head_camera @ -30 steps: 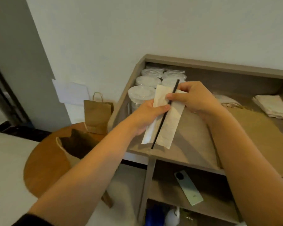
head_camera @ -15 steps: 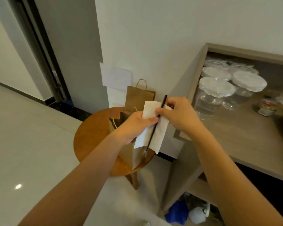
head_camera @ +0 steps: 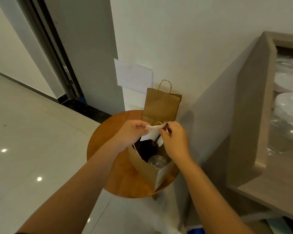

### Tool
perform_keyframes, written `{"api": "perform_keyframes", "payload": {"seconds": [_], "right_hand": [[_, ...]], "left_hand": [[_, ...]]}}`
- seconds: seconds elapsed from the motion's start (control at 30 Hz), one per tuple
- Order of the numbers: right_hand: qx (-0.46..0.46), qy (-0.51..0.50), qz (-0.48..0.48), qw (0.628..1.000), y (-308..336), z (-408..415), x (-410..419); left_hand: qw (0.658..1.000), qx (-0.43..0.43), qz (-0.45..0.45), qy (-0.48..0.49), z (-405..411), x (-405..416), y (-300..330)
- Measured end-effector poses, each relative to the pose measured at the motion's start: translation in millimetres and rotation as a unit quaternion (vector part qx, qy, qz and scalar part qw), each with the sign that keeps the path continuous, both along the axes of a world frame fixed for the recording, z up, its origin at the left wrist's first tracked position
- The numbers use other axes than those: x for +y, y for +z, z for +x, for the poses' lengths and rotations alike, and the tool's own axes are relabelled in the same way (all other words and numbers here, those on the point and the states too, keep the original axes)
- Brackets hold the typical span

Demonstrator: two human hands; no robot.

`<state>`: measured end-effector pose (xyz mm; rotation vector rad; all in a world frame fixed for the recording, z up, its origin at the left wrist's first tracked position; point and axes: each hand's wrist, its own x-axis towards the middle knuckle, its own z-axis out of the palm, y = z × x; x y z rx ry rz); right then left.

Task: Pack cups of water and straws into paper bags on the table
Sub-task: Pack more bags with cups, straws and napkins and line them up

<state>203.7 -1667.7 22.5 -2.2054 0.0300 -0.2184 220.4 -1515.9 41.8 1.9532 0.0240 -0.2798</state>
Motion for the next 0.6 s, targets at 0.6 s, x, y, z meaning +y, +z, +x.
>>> {"api": "perform_keyframes", "payload": {"seconds": [0.6], "right_hand": [[0.238, 0.143, -0.228, 0.933, -71.7, 88.4, 38.9]], "left_hand": [[0.954, -0.021, 0.193, -0.228, 109.0, 40.4, -56.0]]}}
